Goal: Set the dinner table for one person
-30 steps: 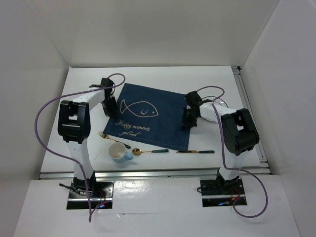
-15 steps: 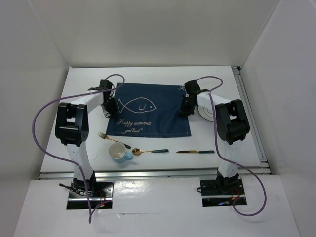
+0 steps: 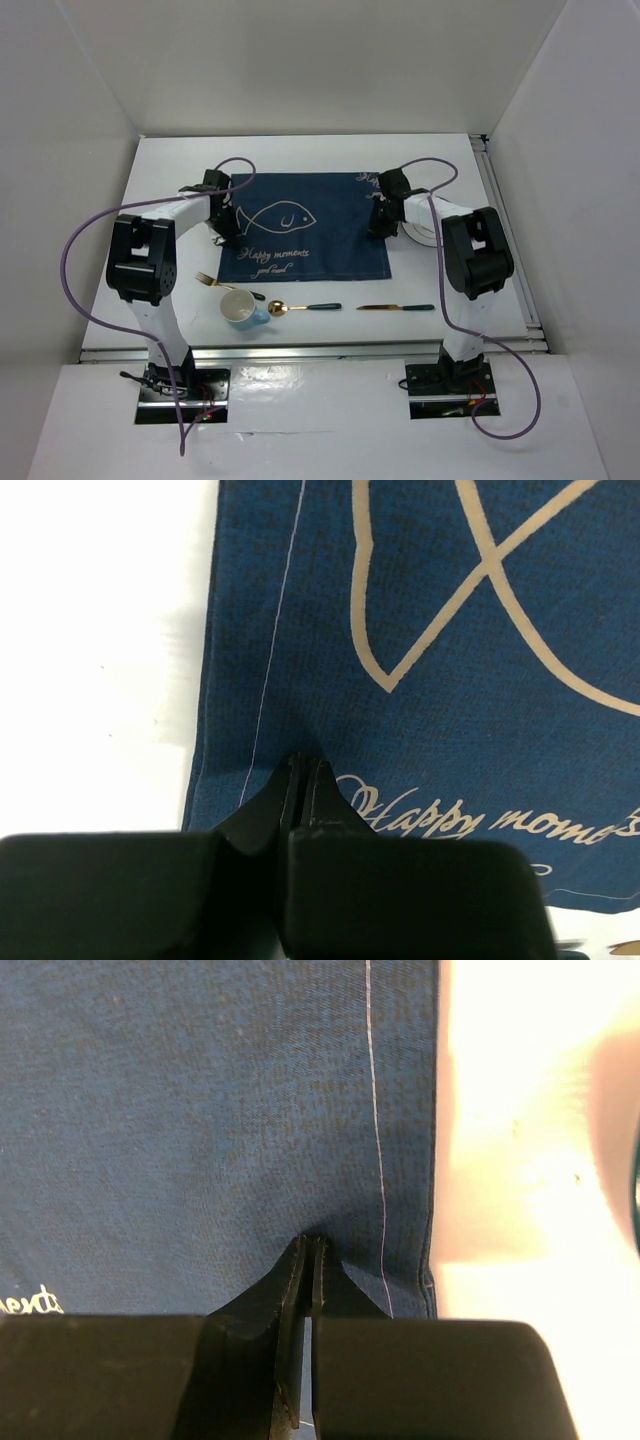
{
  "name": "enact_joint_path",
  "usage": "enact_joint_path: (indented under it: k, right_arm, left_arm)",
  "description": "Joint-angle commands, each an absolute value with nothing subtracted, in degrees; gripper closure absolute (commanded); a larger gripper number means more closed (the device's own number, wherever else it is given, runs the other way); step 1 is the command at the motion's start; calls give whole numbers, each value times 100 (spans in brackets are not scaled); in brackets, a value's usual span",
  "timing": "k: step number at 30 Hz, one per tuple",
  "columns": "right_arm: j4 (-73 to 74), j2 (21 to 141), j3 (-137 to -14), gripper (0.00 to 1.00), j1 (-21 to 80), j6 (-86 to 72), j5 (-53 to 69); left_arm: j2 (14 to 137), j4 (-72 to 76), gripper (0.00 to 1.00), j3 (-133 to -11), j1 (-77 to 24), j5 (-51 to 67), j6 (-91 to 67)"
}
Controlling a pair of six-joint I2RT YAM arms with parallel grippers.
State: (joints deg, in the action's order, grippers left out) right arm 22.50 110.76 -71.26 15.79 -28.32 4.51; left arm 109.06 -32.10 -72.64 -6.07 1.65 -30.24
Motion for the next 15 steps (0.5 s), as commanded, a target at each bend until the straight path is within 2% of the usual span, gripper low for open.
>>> enact_joint_path:
  k: [1,15]
  right_arm:
    - [2742,11057,-6715,100,1477,-2847,-9]
    - [2803,10310,-6002,100,1477,-2953,-193]
  left_arm:
    - [11109,-3656,100,-6856,-808,80,-2997]
    - [10723,-3771,100,-6697,-1037,-158,-3103]
